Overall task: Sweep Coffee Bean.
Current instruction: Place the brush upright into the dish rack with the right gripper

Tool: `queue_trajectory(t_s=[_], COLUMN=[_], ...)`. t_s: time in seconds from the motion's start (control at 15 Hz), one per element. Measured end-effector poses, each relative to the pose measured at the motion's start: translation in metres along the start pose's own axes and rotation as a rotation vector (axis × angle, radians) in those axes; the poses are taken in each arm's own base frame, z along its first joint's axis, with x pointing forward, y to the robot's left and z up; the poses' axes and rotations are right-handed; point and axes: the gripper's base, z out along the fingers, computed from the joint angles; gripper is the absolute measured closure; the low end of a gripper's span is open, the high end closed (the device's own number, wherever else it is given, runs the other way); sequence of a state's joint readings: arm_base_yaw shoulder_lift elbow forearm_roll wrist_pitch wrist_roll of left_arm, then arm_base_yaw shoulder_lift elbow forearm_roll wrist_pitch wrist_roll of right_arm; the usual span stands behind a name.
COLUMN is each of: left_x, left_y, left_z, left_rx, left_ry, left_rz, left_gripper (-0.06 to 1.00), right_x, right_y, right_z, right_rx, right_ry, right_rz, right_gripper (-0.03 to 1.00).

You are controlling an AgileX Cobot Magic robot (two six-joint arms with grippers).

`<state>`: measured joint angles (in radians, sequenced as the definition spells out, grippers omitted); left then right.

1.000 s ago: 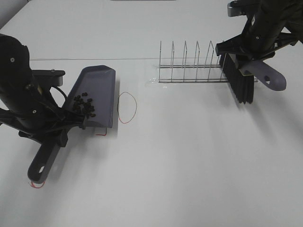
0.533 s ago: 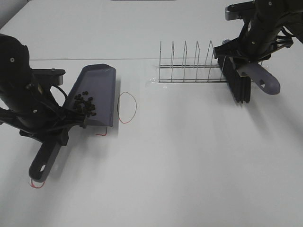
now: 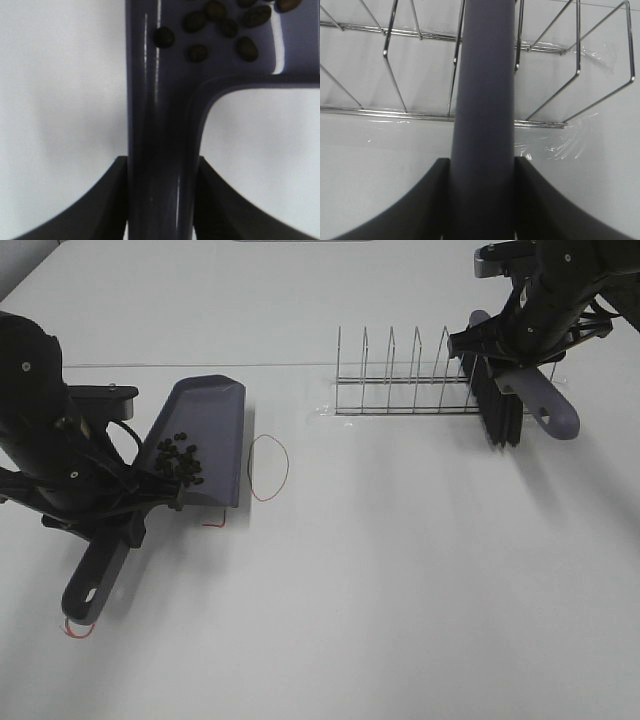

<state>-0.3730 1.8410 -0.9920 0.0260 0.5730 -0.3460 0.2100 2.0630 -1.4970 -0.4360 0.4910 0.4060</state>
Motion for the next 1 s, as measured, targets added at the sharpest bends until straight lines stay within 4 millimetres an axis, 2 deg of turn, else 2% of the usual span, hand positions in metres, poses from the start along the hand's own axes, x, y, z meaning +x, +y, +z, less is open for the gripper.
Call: queue_trajectory(t_s=[0.33, 0.6, 0.87, 1.0], left_x=[0.0000, 0.0000, 0.0000, -0.0001], left_y=[0.0000, 0.0000, 0.0000, 0.0000], left_z=[0.0000, 0.0000, 0.0000, 0.0000], left_rx=[0.000, 0.000, 0.000, 0.000], left_ry=[0.000, 0.000, 0.000, -0.001], left_rz=[0.000, 0.000, 0.000, 0.000], left_gripper=[0.59, 0.59, 0.59, 0.59], right_x=[-0.0001, 0.0000, -0.0001, -0.0066], right_y=[0.0000, -0.0001, -0.0014, -0.0047], right_z=[0.0000, 0.0000, -0.0012, -0.0068], right_rx=[0.000, 0.001, 0.013, 0.039], right_ry=[-0.001, 0.001, 0.020, 0.044], right_rz=[-0.001, -0.002, 0.001, 0.011], right_gripper=[0.59, 0.34, 0.31, 0.31])
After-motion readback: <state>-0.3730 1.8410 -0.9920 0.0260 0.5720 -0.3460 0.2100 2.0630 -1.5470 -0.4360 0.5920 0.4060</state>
